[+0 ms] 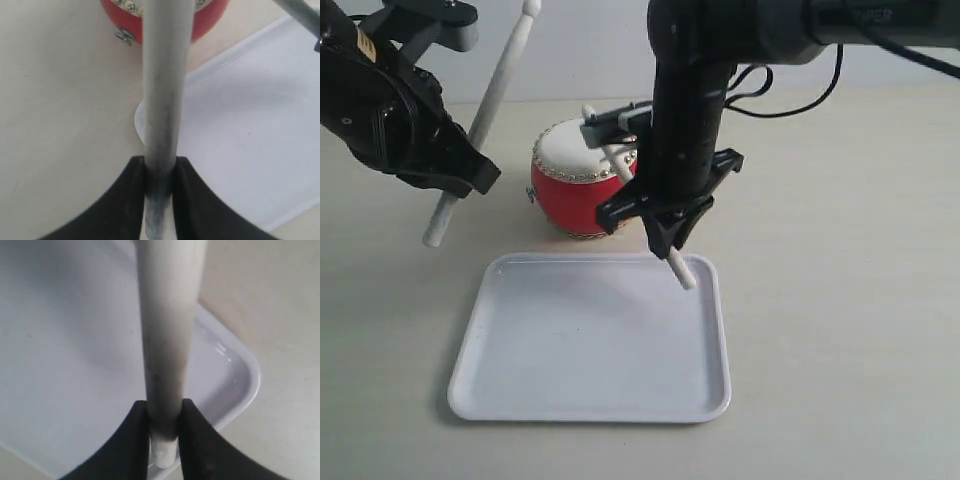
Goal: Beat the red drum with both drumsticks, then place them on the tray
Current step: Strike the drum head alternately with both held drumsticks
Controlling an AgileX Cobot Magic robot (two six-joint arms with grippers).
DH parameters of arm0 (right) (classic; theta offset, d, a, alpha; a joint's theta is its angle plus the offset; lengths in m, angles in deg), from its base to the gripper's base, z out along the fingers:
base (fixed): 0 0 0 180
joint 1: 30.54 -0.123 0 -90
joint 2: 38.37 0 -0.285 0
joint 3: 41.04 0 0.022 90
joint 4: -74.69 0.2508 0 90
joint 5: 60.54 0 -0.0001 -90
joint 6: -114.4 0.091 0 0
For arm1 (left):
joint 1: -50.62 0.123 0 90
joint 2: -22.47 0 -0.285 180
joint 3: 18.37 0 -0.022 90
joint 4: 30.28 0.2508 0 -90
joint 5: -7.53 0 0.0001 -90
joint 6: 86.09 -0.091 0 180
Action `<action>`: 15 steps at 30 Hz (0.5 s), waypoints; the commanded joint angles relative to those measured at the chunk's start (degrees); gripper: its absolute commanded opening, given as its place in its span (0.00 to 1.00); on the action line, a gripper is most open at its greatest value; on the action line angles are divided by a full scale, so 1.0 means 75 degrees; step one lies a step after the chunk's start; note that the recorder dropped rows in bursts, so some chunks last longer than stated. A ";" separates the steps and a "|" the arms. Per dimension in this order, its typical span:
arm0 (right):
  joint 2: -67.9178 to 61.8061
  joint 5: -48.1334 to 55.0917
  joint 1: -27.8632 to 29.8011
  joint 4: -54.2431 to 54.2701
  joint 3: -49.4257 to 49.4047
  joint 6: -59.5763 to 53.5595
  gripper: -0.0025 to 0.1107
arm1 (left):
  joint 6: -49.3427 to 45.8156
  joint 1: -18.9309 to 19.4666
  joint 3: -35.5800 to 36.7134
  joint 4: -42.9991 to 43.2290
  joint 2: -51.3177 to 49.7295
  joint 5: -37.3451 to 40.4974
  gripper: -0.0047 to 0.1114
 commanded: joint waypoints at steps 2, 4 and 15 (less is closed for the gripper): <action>0.1422 0.0032 0.0010 0.0021 0.0296 0.0217 0.02 | -0.0066 -0.0033 0.0173 -0.0093 -0.0451 -0.0248 0.04; 0.1990 0.0032 0.0010 0.0041 0.0296 0.0217 0.02 | -0.0201 -0.0033 0.0282 -0.0109 -0.0904 -0.0338 0.04; 0.3490 0.0032 0.0010 0.0138 0.0083 0.0115 0.02 | -0.0391 -0.0033 -0.0261 -0.0080 -0.2963 0.0829 0.04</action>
